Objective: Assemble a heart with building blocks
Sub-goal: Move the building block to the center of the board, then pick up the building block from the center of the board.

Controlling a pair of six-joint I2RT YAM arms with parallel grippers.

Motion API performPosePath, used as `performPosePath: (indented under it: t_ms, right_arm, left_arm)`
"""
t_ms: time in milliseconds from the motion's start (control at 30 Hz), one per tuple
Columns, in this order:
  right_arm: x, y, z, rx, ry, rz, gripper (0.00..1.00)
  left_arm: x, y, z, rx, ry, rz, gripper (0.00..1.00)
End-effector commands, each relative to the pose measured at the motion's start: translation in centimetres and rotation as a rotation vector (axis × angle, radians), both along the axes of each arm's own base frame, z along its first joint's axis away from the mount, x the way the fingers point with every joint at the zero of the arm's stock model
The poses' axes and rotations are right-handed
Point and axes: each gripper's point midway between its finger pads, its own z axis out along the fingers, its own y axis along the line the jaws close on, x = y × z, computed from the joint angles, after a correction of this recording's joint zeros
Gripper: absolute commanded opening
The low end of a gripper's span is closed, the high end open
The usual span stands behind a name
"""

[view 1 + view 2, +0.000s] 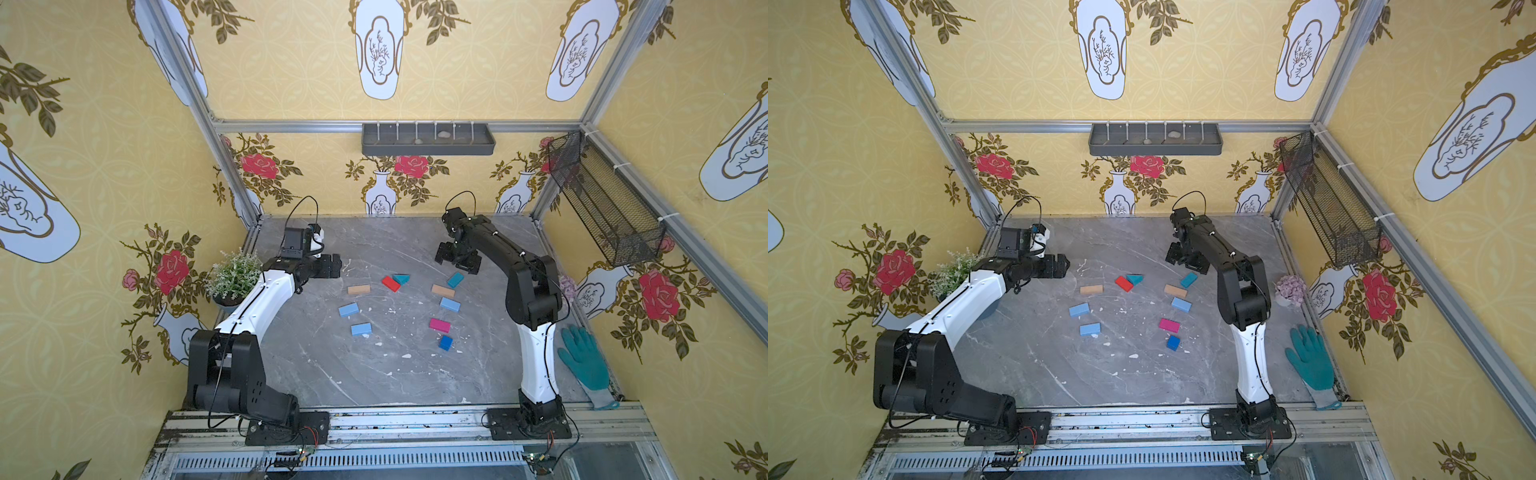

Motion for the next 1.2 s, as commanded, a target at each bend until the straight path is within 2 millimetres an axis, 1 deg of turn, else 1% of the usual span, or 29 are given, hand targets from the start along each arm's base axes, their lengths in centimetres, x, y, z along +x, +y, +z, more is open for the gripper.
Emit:
performPosePath:
  t_ms: [0, 67, 133, 233, 267, 333, 367, 567, 800, 1167]
  right_arm:
    - [-0.1, -0.9, -0.6, -0.114, 0.013, 0.215, 0.98]
    - [-0.2, -1.4, -1.0, -0.144, -0.017, 0.345, 0.98]
    - [-0.2, -2.4, -1.4, -0.128, -0.066, 0.448, 0.98]
    - [-0.6, -4.0, -1.9, -0.044, -0.074, 0.486, 0.98]
    - [-0.6, -4.4, -2.1, -0.043, -0.069, 0.490, 0.98]
    - [-0.8, -4.5, -2.8, -0.057, -0.054, 0.532, 0.97]
    - [-0.8, -4.4, -2.9, -0.060, -0.059, 0.549, 0.97]
    - [-0.5, -2.4, -3.2, -0.059, -0.095, 0.686, 0.98]
    - [-1.0, -1.8, -3.4, -0.074, -0.075, 0.770, 0.97]
    - [-1.8, -1.6, -3.5, -0.068, -0.059, 0.857, 0.98]
  left_arm:
    - [0.0, -0.1, 0.3, -0.008, 0.000, -0.003, 0.96]
    - [-0.2, -0.1, 0.3, -0.003, 0.001, -0.004, 0.96]
    - [-0.4, 0.0, 0.3, 0.003, 0.004, -0.005, 0.96]
    - [-0.7, 0.1, 0.3, 0.003, 0.008, -0.004, 0.96]
    - [-0.8, 0.1, 0.2, 0.004, 0.009, -0.004, 0.96]
    - [-0.8, 0.1, 0.2, 0.003, 0.012, -0.001, 0.97]
    - [-0.8, 0.1, 0.1, 0.002, 0.013, 0.000, 0.96]
    - [-0.7, 0.0, 0.0, -0.003, 0.016, 0.001, 0.96]
    - [-0.8, 0.2, 0.1, 0.001, 0.014, 0.010, 0.96]
    - [-0.9, 0.2, -0.1, -0.004, 0.019, 0.020, 0.96]
